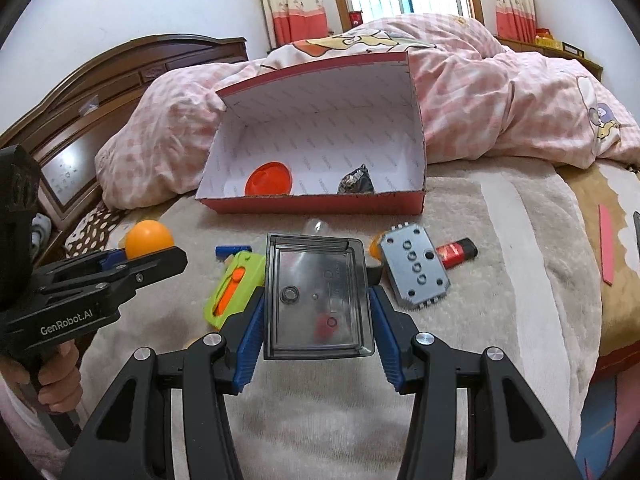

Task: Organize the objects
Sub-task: 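Carry the ball in the left gripper and tray in the right gripper over the box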

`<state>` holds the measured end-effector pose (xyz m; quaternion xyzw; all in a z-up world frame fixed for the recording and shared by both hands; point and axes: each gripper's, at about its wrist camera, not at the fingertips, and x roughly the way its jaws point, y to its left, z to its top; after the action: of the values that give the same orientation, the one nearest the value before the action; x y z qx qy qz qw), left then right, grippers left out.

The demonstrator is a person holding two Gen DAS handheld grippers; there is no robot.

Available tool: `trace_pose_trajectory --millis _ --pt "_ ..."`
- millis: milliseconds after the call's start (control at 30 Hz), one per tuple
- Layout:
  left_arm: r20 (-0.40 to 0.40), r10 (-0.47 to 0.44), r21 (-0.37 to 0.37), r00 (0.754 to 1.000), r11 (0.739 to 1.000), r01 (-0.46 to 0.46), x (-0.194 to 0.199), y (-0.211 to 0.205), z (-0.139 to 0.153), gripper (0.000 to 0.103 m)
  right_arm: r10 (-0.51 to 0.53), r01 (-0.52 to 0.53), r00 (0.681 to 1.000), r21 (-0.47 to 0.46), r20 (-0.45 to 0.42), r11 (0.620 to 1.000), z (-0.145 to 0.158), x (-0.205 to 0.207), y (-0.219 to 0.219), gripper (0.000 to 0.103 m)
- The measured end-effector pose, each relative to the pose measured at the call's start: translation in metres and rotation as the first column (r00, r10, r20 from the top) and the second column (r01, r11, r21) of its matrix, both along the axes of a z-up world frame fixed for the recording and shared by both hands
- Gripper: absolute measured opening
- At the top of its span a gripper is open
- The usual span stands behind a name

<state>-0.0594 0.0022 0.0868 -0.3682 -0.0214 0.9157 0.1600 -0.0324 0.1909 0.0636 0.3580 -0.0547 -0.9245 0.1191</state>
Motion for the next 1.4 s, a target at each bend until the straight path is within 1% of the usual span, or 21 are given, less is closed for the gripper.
trace_pose_trajectory --millis 167,300,400,700,833,1100,1267,1400 --pt "0.001 0.004 -0.016 1.0 1.0 -0.004 -0.012 0.002 0.002 0.038 0.012 -0.012 1.0 -0.014 -0.012 1.0 0.007 -0.011 -0.003 0.051" --pt "-0.003 0.022 -0.016 1.0 1.0 -0.022 -0.012 0.003 0.002 0.038 0.036 -0.037 0.999 -0.032 -0.03 0.999 0.01 -0.013 -0.004 0.051" --pt "-0.007 0.031 -0.016 0.999 0.999 -0.032 -0.011 0.006 0.004 0.038 0.047 -0.048 0.999 -0.036 -0.028 0.998 0.01 -0.012 -0.002 0.051" --pt "-0.012 0.029 -0.024 1.0 0.999 -0.03 -0.013 0.012 0.013 0.038 0.021 -0.022 1.0 -0.068 -0.018 0.997 0.009 -0.01 0.013 0.051" --pt "-0.015 0.03 -0.028 0.999 0.999 -0.03 -0.021 0.014 0.014 0.038 0.027 -0.028 0.999 -0.056 -0.019 0.998 0.011 -0.014 0.013 0.051" --pt "-0.027 0.032 -0.027 0.999 0.999 -0.032 -0.054 0.014 0.016 0.038 0.049 -0.05 0.998 -0.024 -0.03 0.998 0.018 -0.043 0.009 0.051" --pt "-0.04 0.039 -0.045 0.998 0.998 -0.041 -0.088 0.015 0.017 0.038 0.063 -0.063 0.998 0.003 -0.031 0.998 0.026 -0.072 0.006 0.051" --pt "-0.017 0.049 -0.034 0.999 0.998 -0.05 -0.118 0.014 0.018 0.038 0.069 -0.069 0.997 0.006 -0.025 0.998 0.03 -0.097 0.005 0.051"
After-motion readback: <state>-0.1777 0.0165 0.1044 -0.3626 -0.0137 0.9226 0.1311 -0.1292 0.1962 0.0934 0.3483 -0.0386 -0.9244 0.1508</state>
